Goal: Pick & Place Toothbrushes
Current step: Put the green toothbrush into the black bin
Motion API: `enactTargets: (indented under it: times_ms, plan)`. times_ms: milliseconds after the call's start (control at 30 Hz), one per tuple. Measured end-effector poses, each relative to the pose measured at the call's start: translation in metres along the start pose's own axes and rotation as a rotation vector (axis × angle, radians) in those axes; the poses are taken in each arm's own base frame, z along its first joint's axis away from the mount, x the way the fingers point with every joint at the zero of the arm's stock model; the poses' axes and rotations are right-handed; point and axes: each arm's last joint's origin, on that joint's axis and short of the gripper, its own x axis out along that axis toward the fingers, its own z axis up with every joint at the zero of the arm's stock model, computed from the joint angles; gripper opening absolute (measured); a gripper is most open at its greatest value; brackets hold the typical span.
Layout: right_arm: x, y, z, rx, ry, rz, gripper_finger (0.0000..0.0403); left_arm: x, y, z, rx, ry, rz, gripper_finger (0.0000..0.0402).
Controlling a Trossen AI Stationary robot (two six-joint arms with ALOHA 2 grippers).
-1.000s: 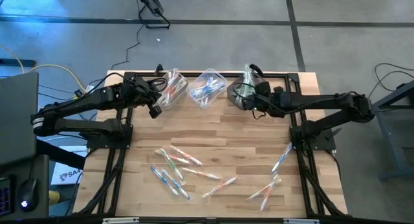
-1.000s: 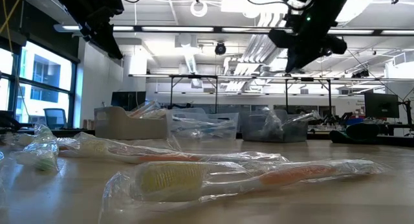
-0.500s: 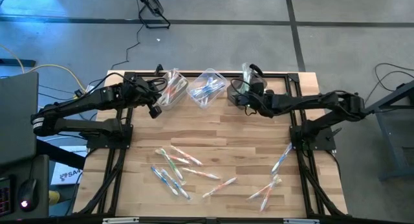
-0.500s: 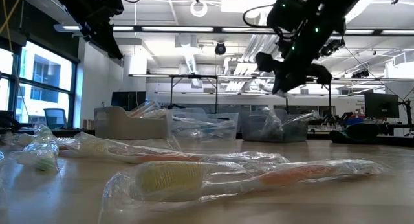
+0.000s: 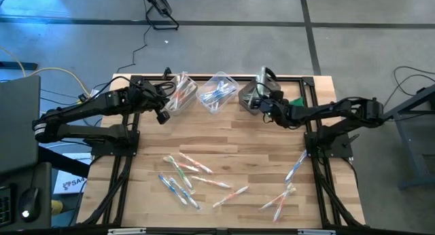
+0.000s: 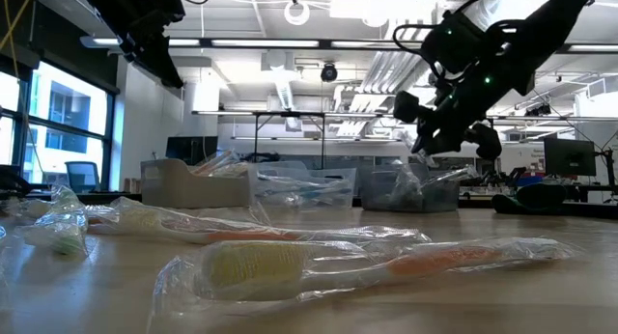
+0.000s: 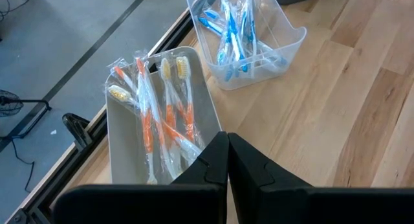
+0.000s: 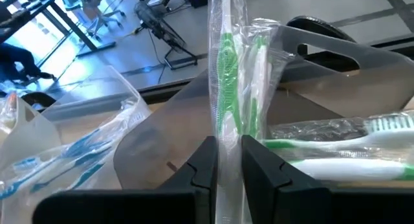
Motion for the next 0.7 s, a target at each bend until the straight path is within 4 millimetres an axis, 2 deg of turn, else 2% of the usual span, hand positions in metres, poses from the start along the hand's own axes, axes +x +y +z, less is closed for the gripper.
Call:
enactTargets:
  times_ms: [700]
  plan:
    - [0.012, -0.008, 0.007, 0.04, 0.087, -0.001, 0.004, 0.0, 0.0, 0.0, 0.0, 0.0, 0.0, 0.0001]
